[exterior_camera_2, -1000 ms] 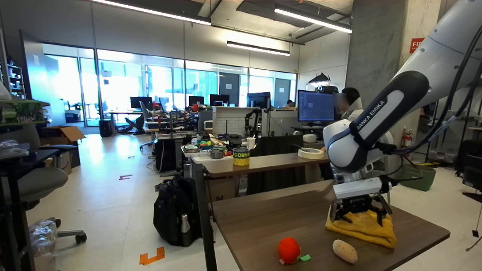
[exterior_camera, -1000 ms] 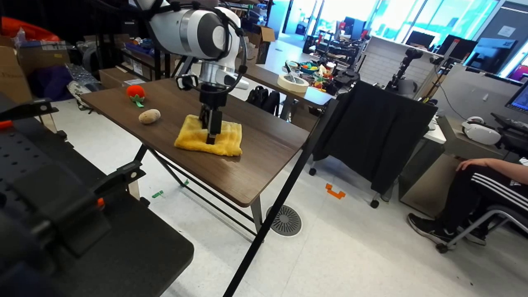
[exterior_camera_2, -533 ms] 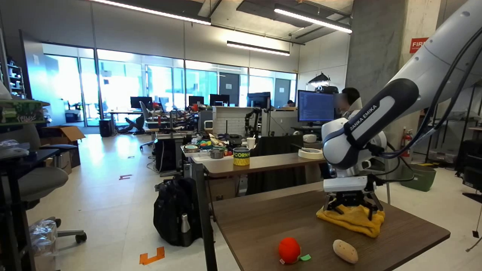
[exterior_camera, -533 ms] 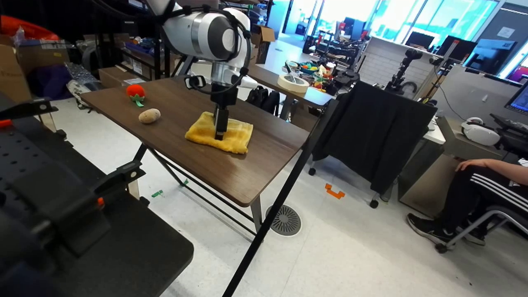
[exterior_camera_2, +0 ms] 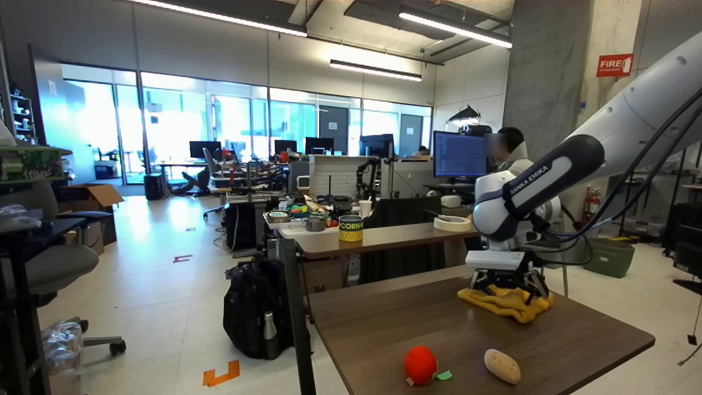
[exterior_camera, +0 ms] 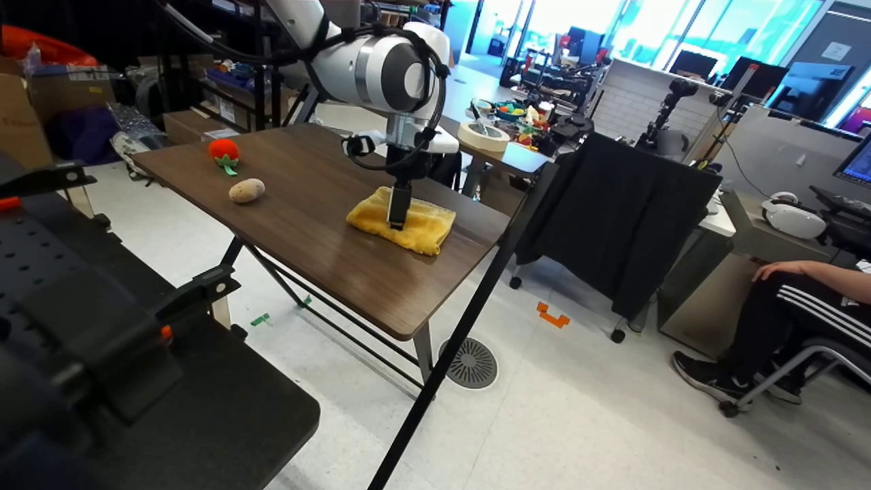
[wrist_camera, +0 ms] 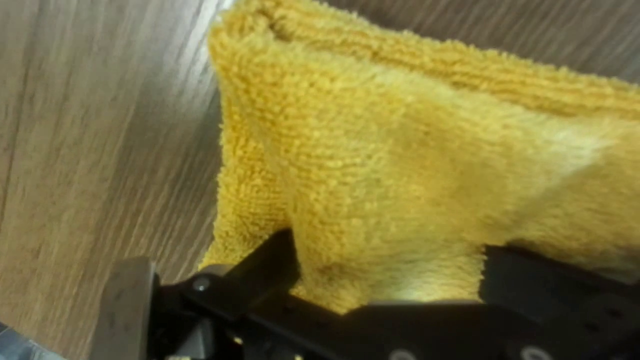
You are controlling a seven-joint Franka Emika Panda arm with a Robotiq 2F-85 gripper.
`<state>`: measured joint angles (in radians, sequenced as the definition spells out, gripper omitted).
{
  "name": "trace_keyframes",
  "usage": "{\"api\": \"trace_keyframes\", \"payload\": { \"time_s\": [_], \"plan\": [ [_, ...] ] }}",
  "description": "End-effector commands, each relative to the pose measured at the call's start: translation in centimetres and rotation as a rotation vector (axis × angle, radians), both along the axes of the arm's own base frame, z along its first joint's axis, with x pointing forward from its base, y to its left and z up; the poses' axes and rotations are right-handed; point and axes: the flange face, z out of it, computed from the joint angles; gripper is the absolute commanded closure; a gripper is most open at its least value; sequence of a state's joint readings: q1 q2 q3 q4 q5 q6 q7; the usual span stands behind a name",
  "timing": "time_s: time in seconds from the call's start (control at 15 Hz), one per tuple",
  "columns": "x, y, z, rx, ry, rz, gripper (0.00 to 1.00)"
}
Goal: Use the yellow towel to wipe the table
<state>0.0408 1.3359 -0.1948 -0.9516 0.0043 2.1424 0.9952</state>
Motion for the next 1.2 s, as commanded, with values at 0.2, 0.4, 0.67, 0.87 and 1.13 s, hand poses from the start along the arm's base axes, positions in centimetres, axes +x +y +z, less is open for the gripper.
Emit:
{"api": "trace_keyframes", "payload": {
  "time_s": [0.2,0.4,0.67,0.87,1.13],
  "plan": [
    [-0.1,11.3,-4.5,0.083,-0.009,0.133,0.0],
    [-0.4,14.8,-5.3,0.105,-0.017,0.162,0.0],
    [0.4,10.6,-4.8,0.103,-0.014,0.083,0.0],
    [0.8,5.8,-4.3,0.096,-0.022,-0.035,0.0],
    [0.0,0.2,-5.7,0.064,-0.016,-0.128,0.0]
  ]
}}
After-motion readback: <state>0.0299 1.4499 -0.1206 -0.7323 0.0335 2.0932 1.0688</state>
